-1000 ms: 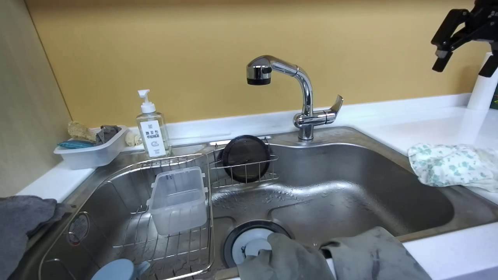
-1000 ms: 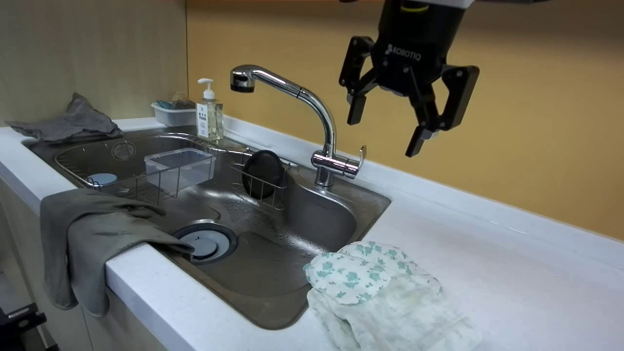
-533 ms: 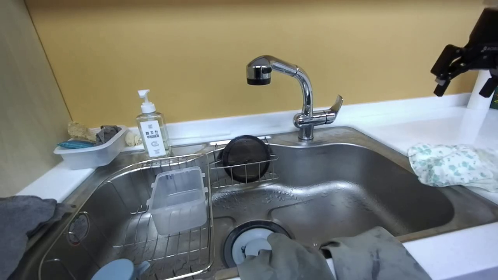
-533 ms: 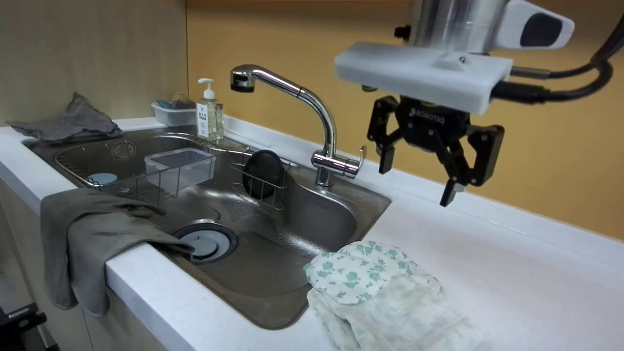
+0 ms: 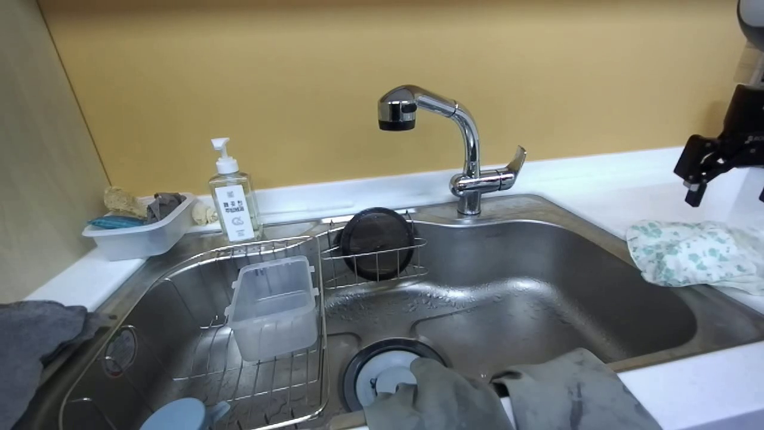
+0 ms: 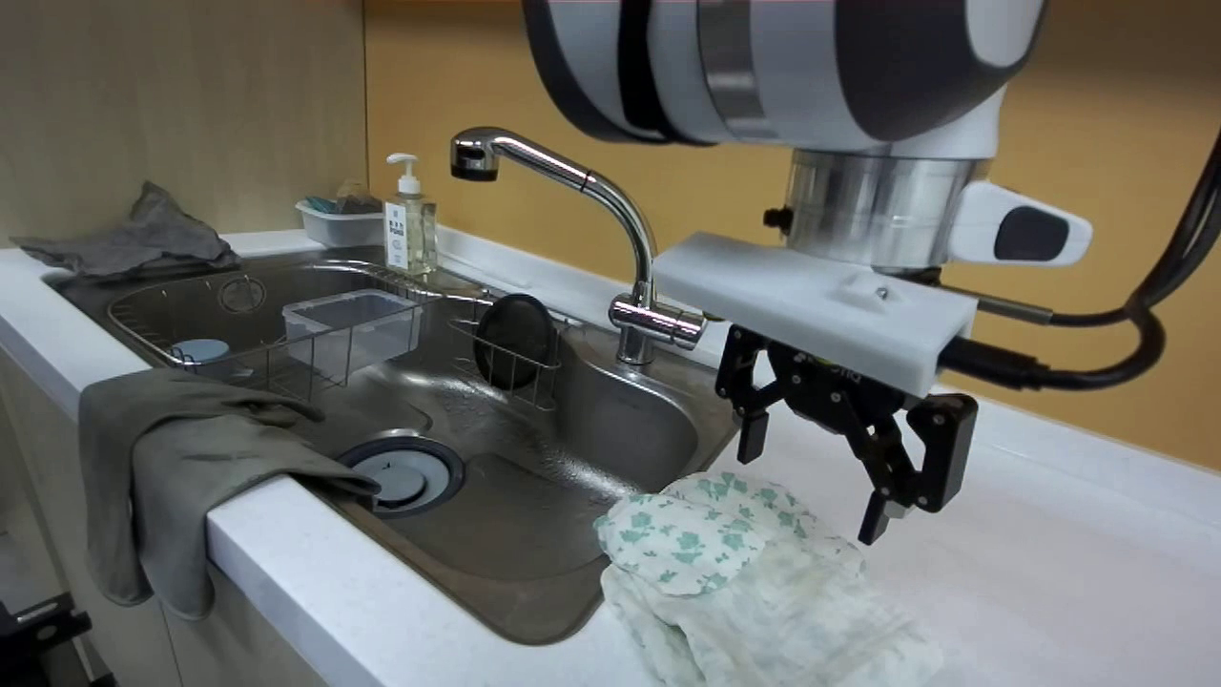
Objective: Use the towel to wipe the counter
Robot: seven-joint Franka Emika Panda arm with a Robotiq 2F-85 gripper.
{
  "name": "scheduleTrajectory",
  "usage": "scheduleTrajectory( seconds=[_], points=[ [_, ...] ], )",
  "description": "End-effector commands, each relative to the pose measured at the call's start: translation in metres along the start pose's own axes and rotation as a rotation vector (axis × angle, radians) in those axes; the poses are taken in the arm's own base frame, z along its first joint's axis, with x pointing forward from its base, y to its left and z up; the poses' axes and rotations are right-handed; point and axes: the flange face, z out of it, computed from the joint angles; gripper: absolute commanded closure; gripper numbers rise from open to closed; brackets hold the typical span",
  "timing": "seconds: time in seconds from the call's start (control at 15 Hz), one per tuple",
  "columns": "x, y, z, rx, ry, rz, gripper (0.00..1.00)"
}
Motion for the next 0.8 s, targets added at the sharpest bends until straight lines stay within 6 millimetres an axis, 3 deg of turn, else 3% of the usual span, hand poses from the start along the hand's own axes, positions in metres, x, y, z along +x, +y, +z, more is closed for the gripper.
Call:
scheduleTrajectory(
  seconds=[0.0,0.13,0.47,0.73],
  points=[
    [-0.007,-0.011,0.019,-0.004,-0.063,0.005,0.25],
    [-0.006,-0.016,0.028,0.000,-0.080,0.009,0.33],
    [-0.007,-0.023,0.047,0.055,-0.143,0.045,0.69],
    [-0.005,-0.018,0.050,0.077,-0.140,0.104,0.95]
  ],
)
